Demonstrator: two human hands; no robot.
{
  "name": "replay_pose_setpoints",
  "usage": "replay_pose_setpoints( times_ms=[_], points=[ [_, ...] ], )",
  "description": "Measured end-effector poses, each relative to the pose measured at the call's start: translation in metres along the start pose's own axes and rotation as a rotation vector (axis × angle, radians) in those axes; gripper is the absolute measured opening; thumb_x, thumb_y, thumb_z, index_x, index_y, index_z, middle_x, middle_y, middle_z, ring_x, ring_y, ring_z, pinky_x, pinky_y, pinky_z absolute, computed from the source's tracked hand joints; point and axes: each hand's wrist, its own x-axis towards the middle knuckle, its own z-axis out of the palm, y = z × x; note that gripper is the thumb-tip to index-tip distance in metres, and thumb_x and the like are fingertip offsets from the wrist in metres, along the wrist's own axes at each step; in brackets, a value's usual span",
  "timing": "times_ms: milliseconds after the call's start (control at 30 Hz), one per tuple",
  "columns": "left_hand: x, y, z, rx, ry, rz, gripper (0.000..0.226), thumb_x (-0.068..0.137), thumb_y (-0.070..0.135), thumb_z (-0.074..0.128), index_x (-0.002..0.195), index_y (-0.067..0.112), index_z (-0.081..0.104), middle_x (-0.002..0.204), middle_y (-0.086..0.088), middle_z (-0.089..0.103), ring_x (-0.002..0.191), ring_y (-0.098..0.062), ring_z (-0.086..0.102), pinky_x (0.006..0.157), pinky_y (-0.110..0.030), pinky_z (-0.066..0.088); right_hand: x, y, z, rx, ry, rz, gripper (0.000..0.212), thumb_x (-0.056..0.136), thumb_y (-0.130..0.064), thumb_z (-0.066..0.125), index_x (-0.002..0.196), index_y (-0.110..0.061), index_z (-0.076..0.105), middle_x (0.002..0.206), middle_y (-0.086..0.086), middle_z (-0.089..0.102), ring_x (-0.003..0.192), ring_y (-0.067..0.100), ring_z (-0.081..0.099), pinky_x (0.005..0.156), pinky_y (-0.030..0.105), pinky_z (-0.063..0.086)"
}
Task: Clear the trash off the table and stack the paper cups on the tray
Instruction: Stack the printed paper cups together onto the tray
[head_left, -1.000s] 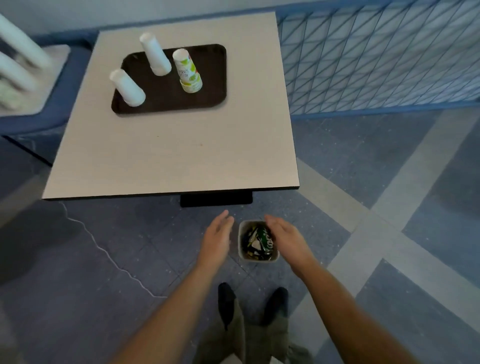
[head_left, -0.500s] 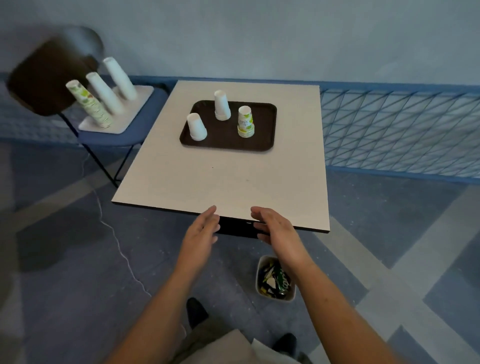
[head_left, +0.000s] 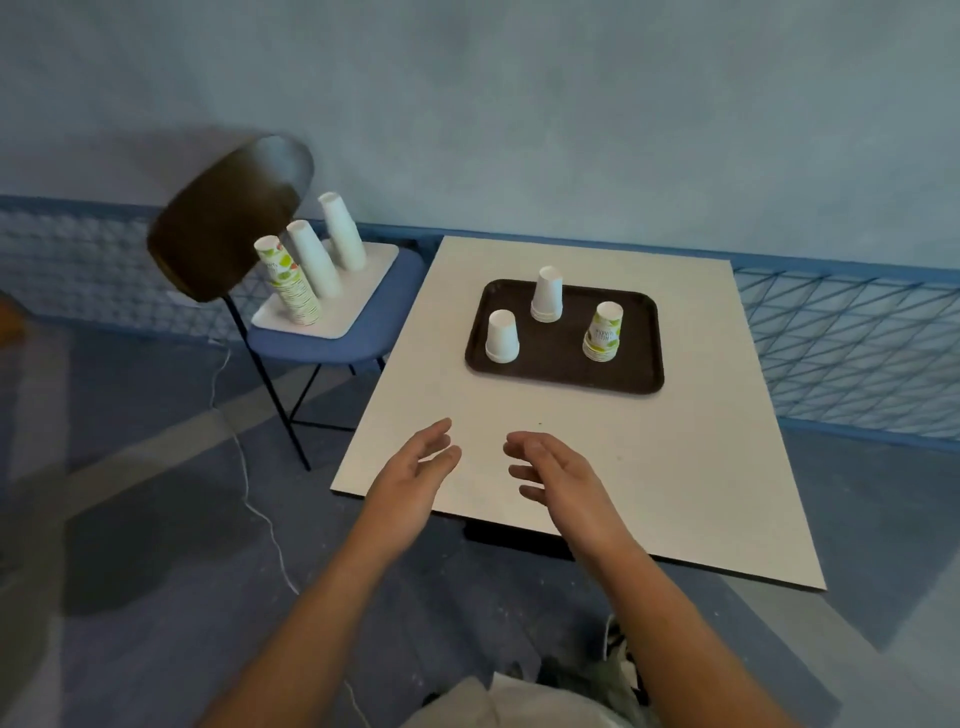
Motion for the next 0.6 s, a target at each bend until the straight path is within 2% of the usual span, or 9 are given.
replay_pose_setpoints(
  times_ms=[133, 333, 500, 600],
  points=[
    [0.031, 0.011, -0.036, 0.024, 0.007, 0.003, 0.059, 0.074, 0.071, 0.058, 0.132, 0.059, 0.060, 0.134, 0.023, 0.063, 0.128, -0.004, 0.060, 0.117, -0.045, 0.043, 0.032, -0.015, 0.027, -0.008, 0.012, -0.009, 0.028, 0.107, -0.036, 0.043, 0.115, -0.034, 0.070, 0.117, -0.013, 0.071, 0.108, 0.010, 0.068, 0.102, 0.043, 0.054],
    [0.095, 0.022, -0.066, 0.003, 0.020, -0.002, 0.032, 0.100, 0.045, 0.061, 0.131, 0.053, 0.061, 0.136, 0.016, 0.063, 0.127, -0.008, 0.061, 0.117, -0.046, 0.044, 0.092, -0.033, 0.043, -0.019, 0.025, -0.020, 0.025, 0.106, -0.035, 0.047, 0.115, -0.033, 0.070, 0.117, -0.013, 0.072, 0.106, 0.009, 0.069, 0.099, 0.038, 0.055],
    [0.153, 0.037, -0.087, -0.016, 0.048, 0.000, 0.033, 0.085, 0.055, 0.063, 0.118, 0.061, 0.064, 0.131, 0.021, 0.065, 0.125, -0.007, 0.062, 0.115, -0.046, 0.045, 0.161, -0.052, 0.048, -0.042, 0.024, -0.028, 0.023, 0.105, -0.032, 0.050, 0.112, -0.032, 0.071, 0.115, -0.012, 0.071, 0.106, 0.011, 0.068, 0.098, 0.041, 0.055],
    [0.183, 0.042, -0.108, -0.026, 0.074, -0.008, 0.030, 0.097, 0.042, 0.066, 0.124, 0.054, 0.064, 0.132, 0.019, 0.065, 0.125, -0.006, 0.061, 0.116, -0.046, 0.045, 0.198, -0.068, 0.058, -0.037, 0.017, -0.009, 0.022, 0.104, -0.030, 0.051, 0.110, -0.030, 0.072, 0.113, -0.010, 0.072, 0.105, 0.014, 0.068, 0.097, 0.040, 0.055]
  ],
)
